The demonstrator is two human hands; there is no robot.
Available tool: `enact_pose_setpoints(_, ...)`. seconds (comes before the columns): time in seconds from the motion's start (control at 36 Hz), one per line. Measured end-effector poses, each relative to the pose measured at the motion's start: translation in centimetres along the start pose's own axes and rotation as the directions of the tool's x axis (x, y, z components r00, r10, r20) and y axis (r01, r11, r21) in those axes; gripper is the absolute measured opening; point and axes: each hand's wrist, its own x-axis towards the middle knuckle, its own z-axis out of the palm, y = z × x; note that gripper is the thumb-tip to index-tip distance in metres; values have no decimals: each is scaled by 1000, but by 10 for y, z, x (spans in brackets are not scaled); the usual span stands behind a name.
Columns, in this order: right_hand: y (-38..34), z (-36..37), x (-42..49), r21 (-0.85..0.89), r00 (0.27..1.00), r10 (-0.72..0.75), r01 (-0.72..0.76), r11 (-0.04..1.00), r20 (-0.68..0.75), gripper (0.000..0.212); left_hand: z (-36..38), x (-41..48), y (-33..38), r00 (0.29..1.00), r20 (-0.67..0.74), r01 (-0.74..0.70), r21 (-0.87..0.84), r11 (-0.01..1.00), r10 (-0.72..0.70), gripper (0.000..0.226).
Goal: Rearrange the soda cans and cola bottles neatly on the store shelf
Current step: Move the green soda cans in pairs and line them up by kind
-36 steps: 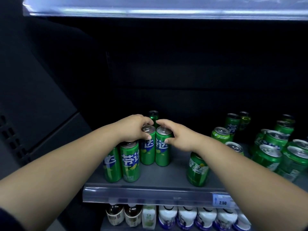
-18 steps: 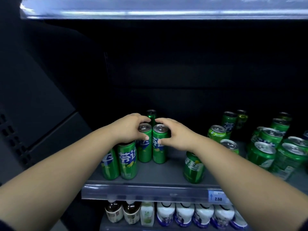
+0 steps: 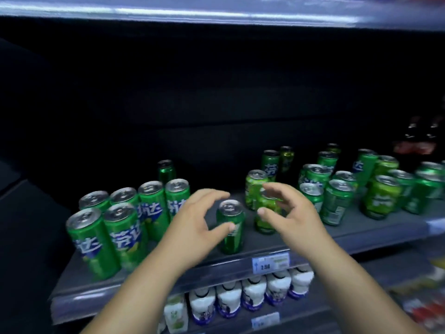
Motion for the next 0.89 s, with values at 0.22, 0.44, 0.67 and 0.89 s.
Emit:
enact_pose_setpoints(0.22, 20, -46, -26, 53, 951, 255, -250, 967, -174, 43, 40, 37, 19, 994, 103, -28, -96, 995, 38, 47)
enact_pose_setpoints(0.44, 43, -82, -31, 121, 886, 355, -333, 935, -297, 38, 87, 66, 38, 984, 163, -50, -159, 986, 76, 47)
enact_pose_setpoints(0.67, 82, -147, -12, 140, 878, 380, -354, 925, -292, 39, 143, 112, 67, 992, 104, -54, -126, 991, 68, 46)
enact_pose_setpoints(0.89, 128, -197, 48, 44, 958, 246, -242, 969, -147, 39, 193, 168, 94, 992, 33, 122, 7, 992, -122, 50)
